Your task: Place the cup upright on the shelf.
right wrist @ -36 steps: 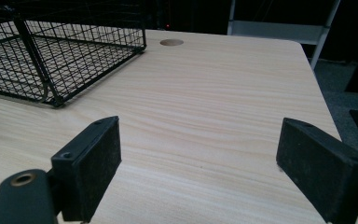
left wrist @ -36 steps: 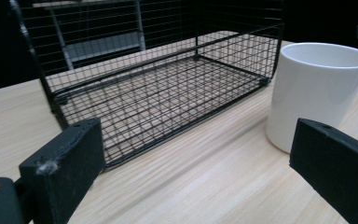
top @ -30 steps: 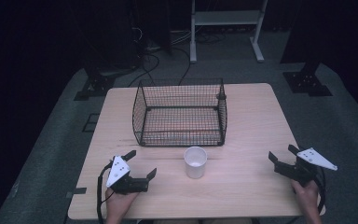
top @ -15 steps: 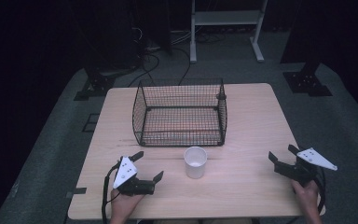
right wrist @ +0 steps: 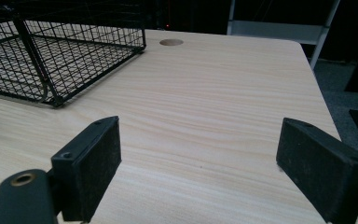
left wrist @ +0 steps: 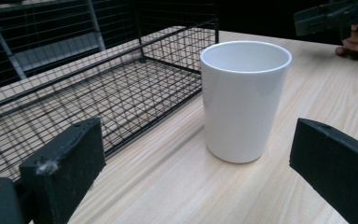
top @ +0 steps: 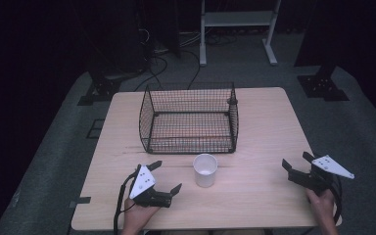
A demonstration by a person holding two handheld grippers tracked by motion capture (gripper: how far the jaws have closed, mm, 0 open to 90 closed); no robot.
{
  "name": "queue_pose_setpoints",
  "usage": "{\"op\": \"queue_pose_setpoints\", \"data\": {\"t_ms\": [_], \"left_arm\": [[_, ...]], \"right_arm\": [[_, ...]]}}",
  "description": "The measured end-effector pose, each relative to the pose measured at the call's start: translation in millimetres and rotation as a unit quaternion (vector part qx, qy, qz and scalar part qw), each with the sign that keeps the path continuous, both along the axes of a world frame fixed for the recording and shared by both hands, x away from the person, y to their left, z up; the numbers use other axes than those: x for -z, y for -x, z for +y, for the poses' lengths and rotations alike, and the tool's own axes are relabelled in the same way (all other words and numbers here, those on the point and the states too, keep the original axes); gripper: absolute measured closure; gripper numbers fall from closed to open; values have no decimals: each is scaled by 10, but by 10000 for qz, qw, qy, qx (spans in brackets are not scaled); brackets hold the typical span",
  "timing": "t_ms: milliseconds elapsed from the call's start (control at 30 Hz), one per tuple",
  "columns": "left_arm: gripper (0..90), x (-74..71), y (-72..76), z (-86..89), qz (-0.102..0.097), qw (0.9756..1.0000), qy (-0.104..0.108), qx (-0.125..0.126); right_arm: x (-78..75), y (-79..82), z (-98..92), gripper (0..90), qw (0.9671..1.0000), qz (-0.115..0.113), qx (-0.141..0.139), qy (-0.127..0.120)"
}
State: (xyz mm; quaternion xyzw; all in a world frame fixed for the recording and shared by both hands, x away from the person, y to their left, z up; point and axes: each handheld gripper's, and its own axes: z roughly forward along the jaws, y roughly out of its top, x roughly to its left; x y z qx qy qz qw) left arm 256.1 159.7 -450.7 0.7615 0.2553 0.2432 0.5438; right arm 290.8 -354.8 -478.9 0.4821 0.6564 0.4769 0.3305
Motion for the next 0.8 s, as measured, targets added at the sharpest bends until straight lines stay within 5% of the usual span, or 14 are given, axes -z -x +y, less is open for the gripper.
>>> {"op": "queue_pose_setpoints", "data": {"t_ms": [800], "left_arm": [[26, 38, -52, -414, 166, 9986, -260, 418]], "right_arm": [[0, -4, 0, 130, 10000, 8, -22, -15]]}}
